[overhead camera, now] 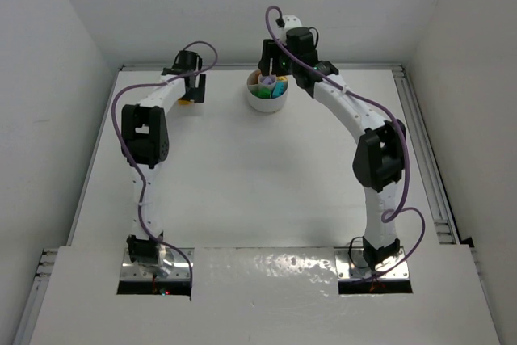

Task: Sort the legos into containers by color

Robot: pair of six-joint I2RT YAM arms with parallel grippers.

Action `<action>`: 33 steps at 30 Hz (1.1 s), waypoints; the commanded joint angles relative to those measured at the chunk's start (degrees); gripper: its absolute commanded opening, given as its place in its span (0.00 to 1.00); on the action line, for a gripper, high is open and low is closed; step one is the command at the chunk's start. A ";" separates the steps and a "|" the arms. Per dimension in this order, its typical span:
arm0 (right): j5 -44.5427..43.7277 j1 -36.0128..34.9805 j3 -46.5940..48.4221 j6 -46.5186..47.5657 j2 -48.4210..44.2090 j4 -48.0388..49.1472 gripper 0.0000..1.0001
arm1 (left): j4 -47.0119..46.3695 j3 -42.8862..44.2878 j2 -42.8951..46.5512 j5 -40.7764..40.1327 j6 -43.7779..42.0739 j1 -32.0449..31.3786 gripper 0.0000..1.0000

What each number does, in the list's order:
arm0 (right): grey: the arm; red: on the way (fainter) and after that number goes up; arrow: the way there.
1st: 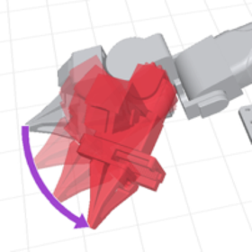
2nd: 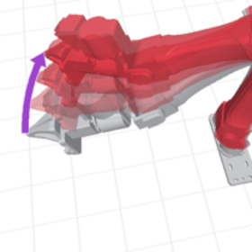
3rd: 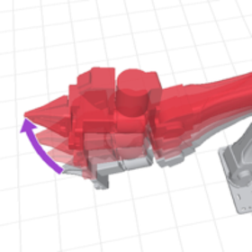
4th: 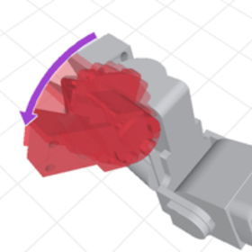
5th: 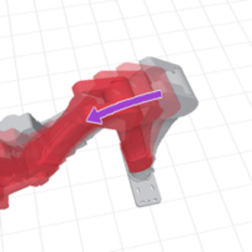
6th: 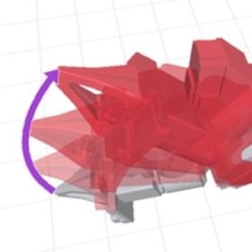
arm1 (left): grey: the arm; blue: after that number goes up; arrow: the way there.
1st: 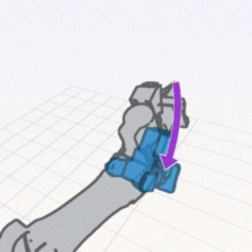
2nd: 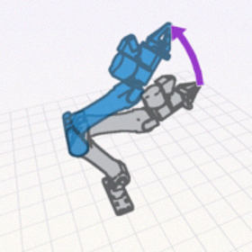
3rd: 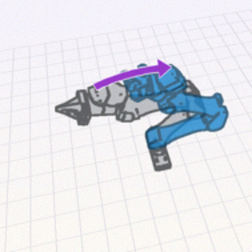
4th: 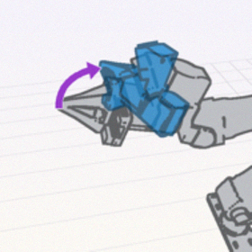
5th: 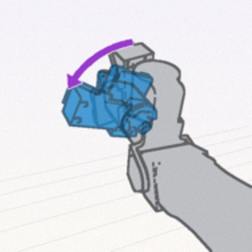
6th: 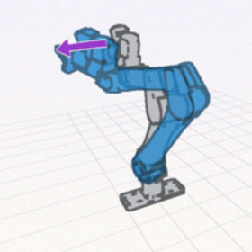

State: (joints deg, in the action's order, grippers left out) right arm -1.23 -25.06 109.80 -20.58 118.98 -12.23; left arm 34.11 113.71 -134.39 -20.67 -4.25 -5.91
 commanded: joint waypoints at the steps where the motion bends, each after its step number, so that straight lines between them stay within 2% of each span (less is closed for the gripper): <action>1: 0.09 -0.60 0.06 0.10 -2.00 -0.25 0.64 | -5.09 -0.33 0.97 -4.11 1.70 0.20 1.00; 6: -0.35 -0.78 0.33 0.89 -2.35 -1.57 0.64 | -6.51 1.77 -2.54 -2.37 3.72 2.56 1.00; 18: -2.19 -1.48 0.68 2.91 -2.52 -2.45 0.64 | -9.76 2.57 -4.83 6.69 3.72 2.75 1.00; 23: -3.07 -1.66 0.68 3.53 -2.52 -3.15 0.65 | -8.54 2.66 -5.80 7.66 8.38 2.84 0.97; 30: -3.51 -1.66 1.21 4.32 -2.35 -3.77 0.65 | -8.27 1.95 -6.41 6.35 10.84 2.84 0.72; 33: -3.51 -1.75 1.47 4.58 -2.35 -3.77 0.65 | -8.09 1.69 -6.33 5.38 10.67 2.75 0.67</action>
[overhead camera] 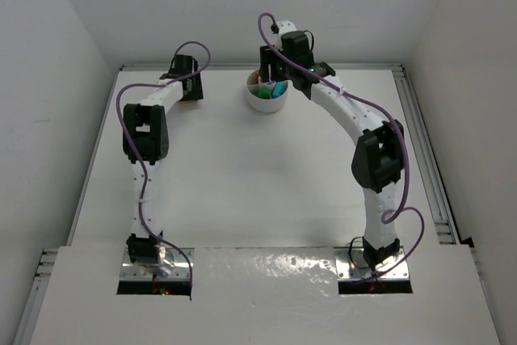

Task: Sort the legos into containers by color

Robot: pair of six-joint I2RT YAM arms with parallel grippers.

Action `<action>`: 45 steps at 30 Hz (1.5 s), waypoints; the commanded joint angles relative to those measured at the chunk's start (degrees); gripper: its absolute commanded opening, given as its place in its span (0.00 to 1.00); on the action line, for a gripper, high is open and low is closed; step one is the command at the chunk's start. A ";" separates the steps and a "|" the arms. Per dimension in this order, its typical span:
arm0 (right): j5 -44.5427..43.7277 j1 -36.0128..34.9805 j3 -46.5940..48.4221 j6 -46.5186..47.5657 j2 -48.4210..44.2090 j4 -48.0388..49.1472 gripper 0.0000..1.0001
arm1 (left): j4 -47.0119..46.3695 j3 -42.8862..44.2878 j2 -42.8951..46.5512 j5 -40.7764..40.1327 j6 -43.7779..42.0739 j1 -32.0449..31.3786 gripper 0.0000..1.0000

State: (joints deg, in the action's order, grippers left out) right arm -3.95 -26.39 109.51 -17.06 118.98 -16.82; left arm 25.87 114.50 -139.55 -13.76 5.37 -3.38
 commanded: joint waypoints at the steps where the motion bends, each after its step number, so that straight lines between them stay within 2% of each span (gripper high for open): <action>1: -0.89 -0.41 1.76 1.06 -2.35 0.82 0.65 | -0.11 0.99 -1.25 -1.71 1.05 0.30 0.67; 8: -0.80 -0.41 1.93 1.59 -2.17 -0.49 0.65 | -0.56 2.05 -2.48 -2.85 -0.09 0.21 0.54; 11: -0.98 -0.50 1.67 1.85 -2.52 -0.93 0.65 | -0.64 2.31 -2.66 -3.56 -0.44 0.21 0.53; 13: -0.98 -0.41 1.58 1.85 -2.70 -0.93 0.65 | -0.38 2.31 -2.66 -2.77 -0.62 0.21 0.63; 14: -1.06 -0.50 1.49 1.85 -2.70 -0.93 0.65 | -0.47 2.22 -2.31 -2.33 -0.71 0.30 0.84; 15: -0.98 -0.50 1.49 1.94 -2.70 -0.93 0.65 | -0.73 2.05 -2.22 -1.63 -0.79 0.30 0.97; 16: -1.06 -0.50 1.49 1.94 -2.61 -0.93 0.65 | -1.43 1.96 -2.05 -1.53 -0.88 0.21 1.00; 28: -1.42 -0.68 2.99 2.38 -2.08 -3.40 0.65 | -2.32 5.12 -5.12 -4.08 0.61 0.21 0.99; 35: -1.50 -0.68 3.60 2.73 -1.91 -3.31 0.65 | -0.73 2.76 -3.10 -1.98 1.14 0.21 0.59; 37: -1.59 -0.68 3.51 2.82 -1.91 -3.13 0.65 | -0.73 2.22 -2.31 -0.83 0.79 0.21 0.41; 39: -1.42 -0.68 3.60 2.82 -1.82 -3.04 0.65 | -0.73 2.05 -2.05 -0.74 0.35 0.21 0.31; 40: -1.16 -0.68 3.60 2.82 -1.73 -2.96 0.65 | -0.73 2.05 -1.79 -0.83 -0.18 0.21 0.18; 42: -0.63 -0.68 3.51 2.91 -1.91 -3.13 0.65 | -0.56 1.96 -1.43 -0.92 -0.97 0.21 0.04; 43: -0.19 -0.68 3.43 3.26 -2.26 -3.31 0.66 | -0.38 1.96 -0.82 -0.74 -1.75 0.21 0.00; 45: 1.21 -0.59 3.34 3.52 -2.61 -4.27 0.68 | -0.64 1.17 1.10 0.74 -2.90 0.30 0.00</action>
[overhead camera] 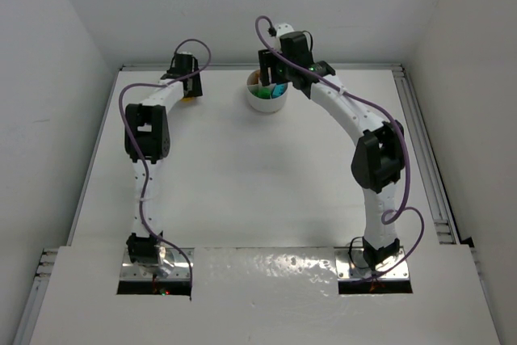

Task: Sort the legos into containers by color

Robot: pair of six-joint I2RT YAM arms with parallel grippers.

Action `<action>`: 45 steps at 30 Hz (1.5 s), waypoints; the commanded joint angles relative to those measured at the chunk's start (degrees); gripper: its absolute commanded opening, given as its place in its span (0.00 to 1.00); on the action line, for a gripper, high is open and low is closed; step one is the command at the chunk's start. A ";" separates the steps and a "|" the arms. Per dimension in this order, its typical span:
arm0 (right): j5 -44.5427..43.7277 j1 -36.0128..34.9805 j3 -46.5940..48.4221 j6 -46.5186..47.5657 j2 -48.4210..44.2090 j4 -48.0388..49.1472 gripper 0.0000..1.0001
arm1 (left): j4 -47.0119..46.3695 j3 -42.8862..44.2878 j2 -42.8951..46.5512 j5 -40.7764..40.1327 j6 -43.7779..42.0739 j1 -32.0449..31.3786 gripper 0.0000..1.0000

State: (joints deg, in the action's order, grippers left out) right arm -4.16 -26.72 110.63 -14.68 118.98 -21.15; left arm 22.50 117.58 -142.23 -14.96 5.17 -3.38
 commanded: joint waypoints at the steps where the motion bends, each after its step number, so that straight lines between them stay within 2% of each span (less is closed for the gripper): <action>1: 1.70 -0.18 2.31 1.75 -3.22 -0.38 0.69 | 2.37 -3.22 4.76 2.56 -3.75 0.21 0.00; 3: 3.89 0.79 2.57 1.85 -3.84 -1.96 0.70 | -0.34 -5.51 8.61 7.12 -6.12 0.21 0.00; 5: 9.67 2.54 2.92 -0.52 -4.89 -2.67 0.69 | -3.68 -10.60 12.05 13.69 -11.48 0.21 0.00; 6: 19.53 5.42 2.75 -2.36 -5.16 -2.15 0.67 | -7.26 -12.36 14.16 16.60 -13.32 0.21 0.00; 9: 36.11 10.72 0.91 -11.41 -6.04 3.91 0.62 | -11.25 -17.55 22.93 26.18 -21.50 0.21 0.00; 10: 36.07 10.81 1.43 -10.30 -6.13 3.48 0.60 | -11.25 -19.21 24.79 28.91 -27.00 0.21 0.00; 11: 35.63 10.72 1.87 -8.46 -6.56 1.57 0.60 | -11.25 -20.45 26.55 35.55 -30.53 0.21 0.00; 13: 36.76 10.55 1.70 -7.56 -7.00 1.46 0.62 | -11.34 -25.43 33.23 42.09 -39.56 0.21 0.00; 14: 37.38 10.64 1.17 -7.99 -7.61 2.59 0.64 | -11.25 -27.38 35.42 48.38 -42.67 0.13 0.00; 16: 39.40 10.37 -0.85 -10.27 -8.23 4.44 0.66 | -10.55 -32.47 42.19 53.79 -50.04 -0.22 0.00; 19: 40.99 8.45 -3.13 -9.42 -9.64 5.77 0.70 | -6.17 -35.39 47.99 60.55 -55.68 -1.54 0.00; 22: 42.65 5.28 -5.07 -9.22 -11.22 7.43 0.80 | -2.64 -38.03 52.66 63.38 -58.95 -3.12 0.00; 24: 46.08 4.22 -7.44 -12.37 -11.92 13.04 0.81 | -2.55 -39.87 56.08 63.83 -59.83 -4.00 0.00; 25: 47.13 4.13 -8.66 -17.09 -12.71 18.98 0.81 | -1.94 -41.54 57.23 64.18 -61.58 -4.88 0.00; 28: 48.02 3.61 -13.68 -24.33 -14.21 28.66 0.79 | 0.08 -44.36 60.66 63.83 -67.21 -6.29 0.00; 29: 48.72 3.43 -14.21 -25.48 -14.04 29.57 0.79 | 0.17 -45.15 61.98 63.65 -68.09 -6.55 0.00; 33: 49.43 1.85 -11.23 -24.79 -11.67 25.55 0.81 | -0.17 -47.62 63.75 63.48 -70.12 -7.17 0.00; 45: 55.58 -0.17 -9.12 -28.12 -5.60 28.26 0.79 | -3.34 -49.64 66.03 66.03 -69.33 -7.35 0.00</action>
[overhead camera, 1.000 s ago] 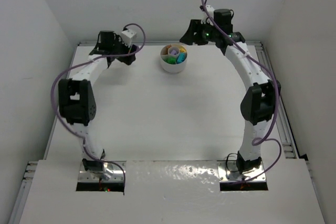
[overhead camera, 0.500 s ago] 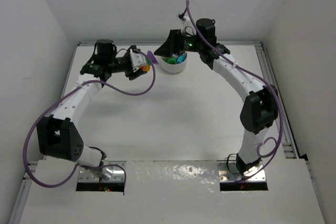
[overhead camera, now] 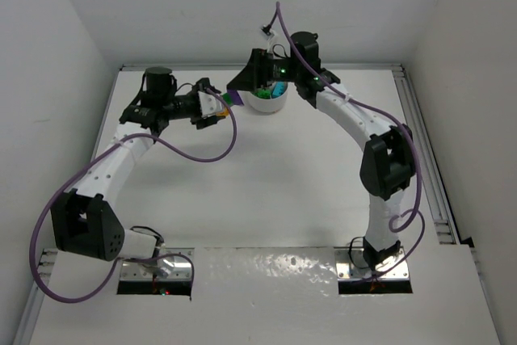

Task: Sort the legos into containers by color

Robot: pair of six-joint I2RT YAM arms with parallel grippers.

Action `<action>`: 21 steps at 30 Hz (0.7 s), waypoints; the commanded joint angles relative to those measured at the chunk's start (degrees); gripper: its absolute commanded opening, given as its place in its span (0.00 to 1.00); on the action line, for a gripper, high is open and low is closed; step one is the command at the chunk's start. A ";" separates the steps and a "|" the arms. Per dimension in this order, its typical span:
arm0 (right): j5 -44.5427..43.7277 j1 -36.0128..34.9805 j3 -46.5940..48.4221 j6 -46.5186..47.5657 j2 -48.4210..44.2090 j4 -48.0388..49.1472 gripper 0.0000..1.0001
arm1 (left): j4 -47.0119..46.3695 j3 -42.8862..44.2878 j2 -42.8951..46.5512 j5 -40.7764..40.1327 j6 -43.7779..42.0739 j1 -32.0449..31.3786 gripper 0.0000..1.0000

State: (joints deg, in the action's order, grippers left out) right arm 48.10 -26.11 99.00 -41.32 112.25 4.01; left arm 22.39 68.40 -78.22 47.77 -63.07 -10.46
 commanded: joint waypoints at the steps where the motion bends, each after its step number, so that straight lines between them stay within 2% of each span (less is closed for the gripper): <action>1: 3.32 -0.79 2.43 -1.66 1.22 3.37 0.79 | -3.32 -0.55 1.93 3.12 -1.09 -0.35 0.00; 4: 3.32 -0.96 2.60 -1.57 1.31 3.55 0.78 | -3.85 -0.73 2.01 3.03 -0.66 -0.44 0.00; 16: 4.38 -1.23 1.11 -1.57 1.22 3.46 0.59 | -4.99 -0.99 2.10 2.07 0.75 -0.35 0.00; 20: 4.46 -1.31 2.16 -1.83 1.57 3.46 0.50 | -5.17 -0.99 2.01 2.42 0.84 -0.44 0.00; 21: 4.38 -1.31 2.34 -1.92 1.66 3.37 0.44 | -5.25 -0.99 2.10 2.42 0.84 -0.35 0.00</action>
State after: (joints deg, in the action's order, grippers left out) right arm 51.27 -27.11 99.15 -43.44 115.04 4.69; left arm 19.49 67.68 -78.08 48.18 -62.48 -10.52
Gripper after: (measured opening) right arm 0.458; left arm 0.607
